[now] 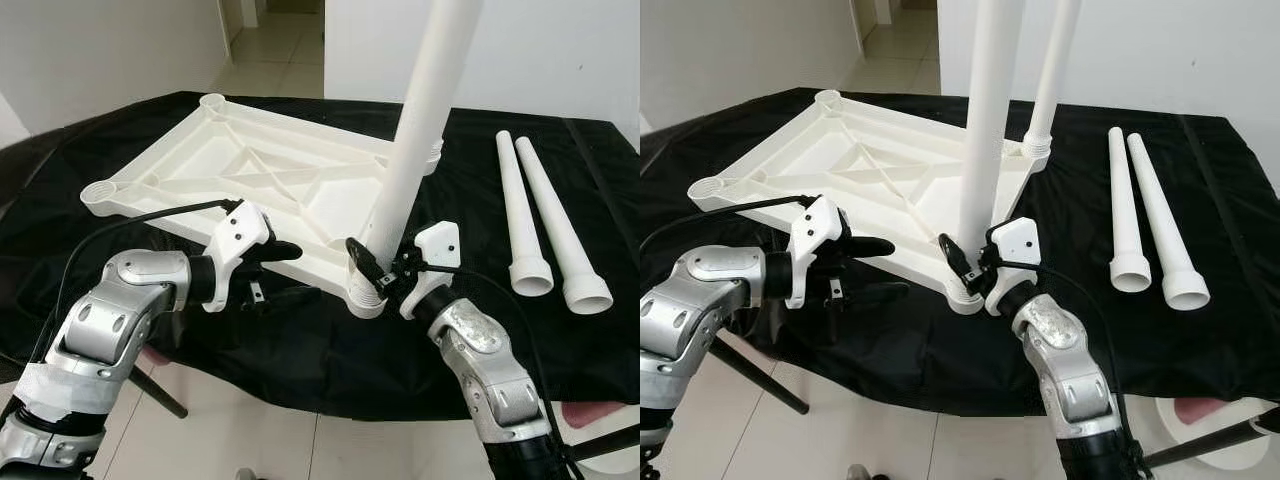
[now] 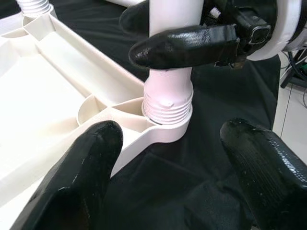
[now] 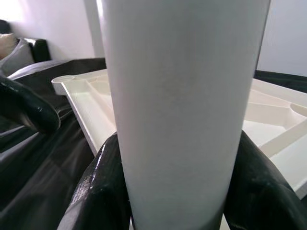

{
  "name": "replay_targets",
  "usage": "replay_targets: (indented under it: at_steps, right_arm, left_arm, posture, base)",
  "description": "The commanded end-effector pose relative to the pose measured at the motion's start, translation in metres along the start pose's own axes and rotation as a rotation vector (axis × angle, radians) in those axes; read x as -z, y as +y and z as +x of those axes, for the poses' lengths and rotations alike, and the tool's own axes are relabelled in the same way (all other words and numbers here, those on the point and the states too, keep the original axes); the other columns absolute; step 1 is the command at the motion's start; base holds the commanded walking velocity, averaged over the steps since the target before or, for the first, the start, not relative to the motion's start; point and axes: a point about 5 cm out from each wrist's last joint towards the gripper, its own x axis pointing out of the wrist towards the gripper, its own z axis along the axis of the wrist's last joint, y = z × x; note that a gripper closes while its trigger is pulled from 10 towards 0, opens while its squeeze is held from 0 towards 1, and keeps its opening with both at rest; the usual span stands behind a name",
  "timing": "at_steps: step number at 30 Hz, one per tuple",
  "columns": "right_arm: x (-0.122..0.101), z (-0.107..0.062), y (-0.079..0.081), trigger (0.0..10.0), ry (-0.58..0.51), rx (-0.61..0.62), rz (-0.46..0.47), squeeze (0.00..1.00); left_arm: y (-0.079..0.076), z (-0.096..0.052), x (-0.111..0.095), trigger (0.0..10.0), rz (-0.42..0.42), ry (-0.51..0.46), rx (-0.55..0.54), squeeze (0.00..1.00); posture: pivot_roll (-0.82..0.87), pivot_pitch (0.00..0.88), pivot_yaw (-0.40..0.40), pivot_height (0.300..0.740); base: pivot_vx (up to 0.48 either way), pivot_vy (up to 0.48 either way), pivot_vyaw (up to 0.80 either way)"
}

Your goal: Building children table

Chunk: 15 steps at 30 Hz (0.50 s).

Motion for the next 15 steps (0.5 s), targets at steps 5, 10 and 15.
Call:
replay_targets:
  at_steps: [5, 10, 15]
  right_arm:
    - [0.033, -0.004, -0.005, 10.0, 0.191, -0.186, 0.059, 0.0]
    - [0.039, -0.008, -0.01, 10.0, 0.251, -0.281, 0.059, 0.0]
    - [0.047, -0.001, -0.019, 10.0, 0.281, -0.26, 0.035, 0.0]
  left_arm:
    - [0.003, -0.002, 0.0, 10.0, -0.004, 0.018, -0.013, 0.0]
    - [0.004, -0.002, 0.0, 10.0, -0.006, 0.018, -0.019, 0.0]
    - [0.005, -0.002, 0.001, 10.0, -0.005, 0.018, -0.027, 0.0]
  posture:
    - [-0.08, 0.101, 0.091, 0.74]
    - [-0.08, 0.101, 0.091, 0.74]
    - [-0.07, 0.101, 0.089, 0.74]
  base:
    - [0.0, 0.0, 0.0]
    - [0.0, 0.0, 0.0]
    - [0.0, 0.0, 0.0]
